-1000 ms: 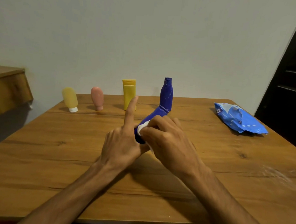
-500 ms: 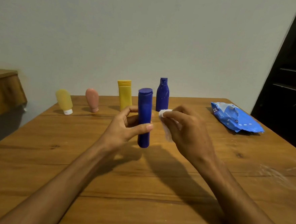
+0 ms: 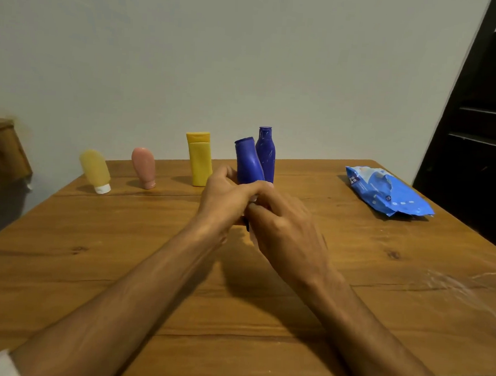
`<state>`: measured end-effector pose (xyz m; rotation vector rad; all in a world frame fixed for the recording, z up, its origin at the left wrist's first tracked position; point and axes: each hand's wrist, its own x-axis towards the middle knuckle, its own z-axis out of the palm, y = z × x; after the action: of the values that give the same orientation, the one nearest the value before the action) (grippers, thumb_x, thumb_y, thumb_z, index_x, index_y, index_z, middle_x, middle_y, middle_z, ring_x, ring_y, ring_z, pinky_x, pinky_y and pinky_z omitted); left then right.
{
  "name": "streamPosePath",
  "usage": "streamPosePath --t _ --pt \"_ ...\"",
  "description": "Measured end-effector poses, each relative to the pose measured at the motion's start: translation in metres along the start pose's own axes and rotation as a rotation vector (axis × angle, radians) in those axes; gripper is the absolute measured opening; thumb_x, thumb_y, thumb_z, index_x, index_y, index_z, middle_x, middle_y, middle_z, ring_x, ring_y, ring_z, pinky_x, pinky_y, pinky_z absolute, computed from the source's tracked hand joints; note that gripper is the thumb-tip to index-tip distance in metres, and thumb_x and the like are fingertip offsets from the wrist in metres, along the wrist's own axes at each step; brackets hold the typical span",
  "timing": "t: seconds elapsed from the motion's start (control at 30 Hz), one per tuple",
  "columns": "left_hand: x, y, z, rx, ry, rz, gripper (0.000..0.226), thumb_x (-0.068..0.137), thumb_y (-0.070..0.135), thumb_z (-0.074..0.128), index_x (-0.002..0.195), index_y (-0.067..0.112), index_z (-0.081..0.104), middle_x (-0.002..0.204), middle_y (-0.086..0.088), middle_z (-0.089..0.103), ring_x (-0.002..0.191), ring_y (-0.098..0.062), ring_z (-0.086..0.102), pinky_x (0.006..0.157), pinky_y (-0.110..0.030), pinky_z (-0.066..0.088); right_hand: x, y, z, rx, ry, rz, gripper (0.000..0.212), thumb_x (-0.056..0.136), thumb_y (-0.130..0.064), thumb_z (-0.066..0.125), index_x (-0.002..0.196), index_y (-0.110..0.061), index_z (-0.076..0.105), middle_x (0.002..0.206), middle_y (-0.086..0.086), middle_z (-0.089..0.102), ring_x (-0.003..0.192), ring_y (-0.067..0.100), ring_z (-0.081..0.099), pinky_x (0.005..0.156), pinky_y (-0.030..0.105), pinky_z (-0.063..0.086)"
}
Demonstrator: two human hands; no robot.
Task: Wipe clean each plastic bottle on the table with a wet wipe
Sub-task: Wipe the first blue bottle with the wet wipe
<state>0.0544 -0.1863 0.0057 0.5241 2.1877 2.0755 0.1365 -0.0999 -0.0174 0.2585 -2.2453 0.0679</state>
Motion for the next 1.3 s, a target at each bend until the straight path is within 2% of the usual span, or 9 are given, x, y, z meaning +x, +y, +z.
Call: streamPosePath --t 0.17,0.3,0.37,0.43,0.53,0.8,0.93,1.1,1.3 --pt "0.010 -0.003 0.020 -0.010 -0.011 0.014 0.037 0.075 0.021 0.082 0.096 0.020 0.053 0.091 -0.003 0.071 0.068 -0.012 0.072 0.052 -0.027 0.056 0.001 0.007 0.001 -0.088 -0.081 0.123 0.021 0.075 -0.007 0.073 0.096 -0.007 0.069 0.103 0.010 0.060 0.088 0.022 0.059 0.073 0.031 0.049" --pt "0.027 -0.007 0.032 0.003 -0.082 0.049 0.044 0.070 0.027 0.085 0.101 0.018 0.054 0.099 -0.008 0.071 0.078 -0.019 0.073 0.059 -0.034 0.060 -0.002 0.023 -0.007 -0.081 -0.181 0.202 0.020 0.077 -0.006 0.071 0.096 -0.009 0.070 0.108 0.008 0.061 0.078 0.020 0.060 0.064 0.023 0.038" --pt "0.036 -0.009 0.039 -0.040 -0.175 0.031 0.049 0.072 0.027 0.085 0.109 0.015 0.055 0.108 -0.012 0.069 0.083 -0.022 0.073 0.061 -0.032 0.059 -0.003 0.035 -0.012 -0.062 -0.216 0.217 0.018 0.081 -0.008 0.068 0.099 -0.009 0.069 0.113 0.007 0.058 0.081 0.019 0.061 0.065 0.021 0.042" --pt "0.047 -0.011 0.045 -0.075 -0.267 0.017 0.054 0.074 0.024 0.083 0.119 0.013 0.055 0.115 -0.013 0.065 0.090 -0.022 0.072 0.068 -0.032 0.059 -0.002 0.049 -0.017 -0.032 -0.250 0.260 0.016 0.086 -0.013 0.064 0.102 -0.015 0.068 0.116 0.002 0.054 0.087 0.014 0.057 0.071 0.026 0.049" --pt "0.066 -0.014 0.056 -0.121 -0.363 0.031 0.055 0.078 0.016 0.080 0.127 0.012 0.055 0.110 -0.006 0.067 0.099 -0.022 0.070 0.087 -0.038 0.058 0.002 0.076 -0.023 -0.035 -0.295 0.367 0.015 0.088 -0.018 0.063 0.101 -0.019 0.068 0.102 -0.004 0.051 0.084 0.008 0.050 0.069 0.022 0.044" --pt "0.111 -0.025 0.078 -0.281 -0.669 -0.047 0.056 0.078 0.015 0.075 0.130 0.011 0.056 0.121 -0.008 0.066 0.114 -0.025 0.063 0.097 -0.040 0.051 0.008 0.143 -0.031 0.201 -0.123 0.747 0.017 0.085 -0.021 0.068 0.100 -0.014 0.072 0.085 -0.006 0.059 0.065 -0.002 0.051 0.046 0.008 0.035" --pt "0.123 -0.035 0.089 -0.331 -0.796 -0.069 0.062 0.076 0.016 0.079 0.132 0.012 0.054 0.135 -0.019 0.057 0.125 -0.036 0.055 0.102 -0.044 0.049 0.005 0.157 -0.018 0.320 -0.031 0.910 0.016 0.087 -0.020 0.065 0.100 -0.013 0.071 0.084 -0.008 0.059 0.067 -0.002 0.051 0.053 0.013 0.040" --pt "0.130 -0.046 0.101 -0.397 -0.940 -0.139 0.082 0.062 0.025 0.090 0.134 0.014 0.053 0.136 -0.015 0.058 0.128 -0.033 0.054 0.102 -0.042 0.049 -0.005 0.167 -0.006 0.351 -0.053 1.028 0.021 0.086 -0.021 0.065 0.105 -0.013 0.070 0.106 0.003 0.067 0.088 0.008 0.058 0.072 0.027 0.052" --pt "0.134 -0.060 0.117 -0.495 -1.005 -0.267 0.078 0.069 0.018 0.085 0.138 0.012 0.050 0.137 -0.015 0.058 0.129 -0.031 0.053 0.109 -0.046 0.042 -0.009 0.175 -0.002 0.302 -0.090 1.031 0.021 0.087 -0.022 0.063 0.106 -0.014 0.069 0.107 0.004 0.066 0.085 0.007 0.055 0.066 0.022 0.049"
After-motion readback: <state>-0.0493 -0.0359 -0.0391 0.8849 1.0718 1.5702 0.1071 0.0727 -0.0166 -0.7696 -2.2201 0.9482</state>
